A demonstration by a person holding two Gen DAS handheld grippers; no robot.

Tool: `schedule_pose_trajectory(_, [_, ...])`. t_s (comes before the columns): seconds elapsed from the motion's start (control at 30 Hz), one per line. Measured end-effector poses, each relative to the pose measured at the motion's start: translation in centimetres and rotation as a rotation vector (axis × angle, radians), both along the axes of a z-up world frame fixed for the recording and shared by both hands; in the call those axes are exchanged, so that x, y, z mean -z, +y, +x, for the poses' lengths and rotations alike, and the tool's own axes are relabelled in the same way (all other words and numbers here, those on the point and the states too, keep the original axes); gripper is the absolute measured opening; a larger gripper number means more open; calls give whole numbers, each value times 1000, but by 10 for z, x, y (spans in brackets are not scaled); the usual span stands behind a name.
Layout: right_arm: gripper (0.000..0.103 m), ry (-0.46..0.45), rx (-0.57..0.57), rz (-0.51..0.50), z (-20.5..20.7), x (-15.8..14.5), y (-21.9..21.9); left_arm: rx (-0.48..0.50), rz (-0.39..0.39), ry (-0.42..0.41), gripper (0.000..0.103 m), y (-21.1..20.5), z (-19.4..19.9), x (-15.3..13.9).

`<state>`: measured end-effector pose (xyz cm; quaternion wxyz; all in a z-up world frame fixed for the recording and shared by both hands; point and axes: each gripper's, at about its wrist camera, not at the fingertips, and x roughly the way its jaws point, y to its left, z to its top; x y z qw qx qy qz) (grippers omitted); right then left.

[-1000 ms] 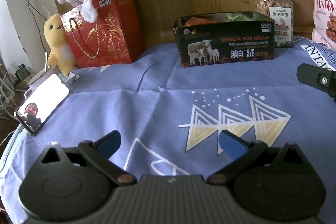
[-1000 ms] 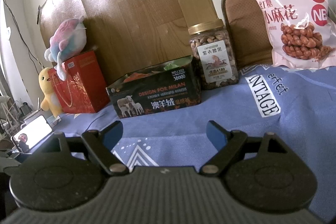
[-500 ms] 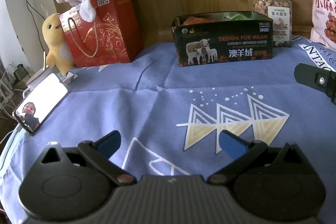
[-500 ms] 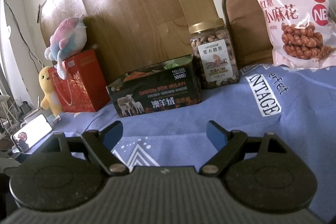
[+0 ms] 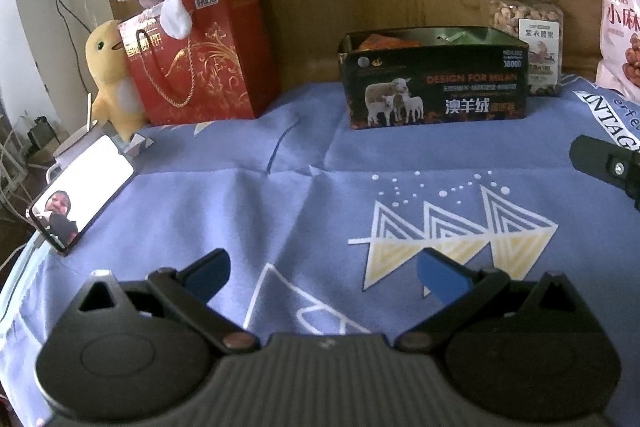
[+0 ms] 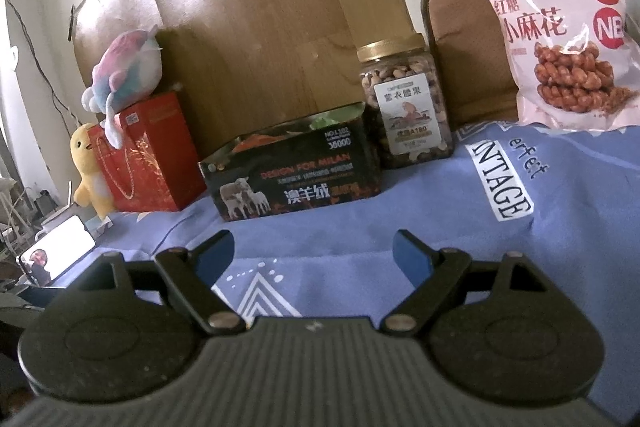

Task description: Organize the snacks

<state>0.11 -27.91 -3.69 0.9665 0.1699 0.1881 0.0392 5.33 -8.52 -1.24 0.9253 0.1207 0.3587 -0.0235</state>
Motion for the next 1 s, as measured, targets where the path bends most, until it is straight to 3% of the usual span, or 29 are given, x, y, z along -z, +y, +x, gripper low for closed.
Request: schedule_pose_trajectory(1.0, [88, -12, -15, -2, -2, -2, 3, 9, -14, 7, 103, -3, -2, 4])
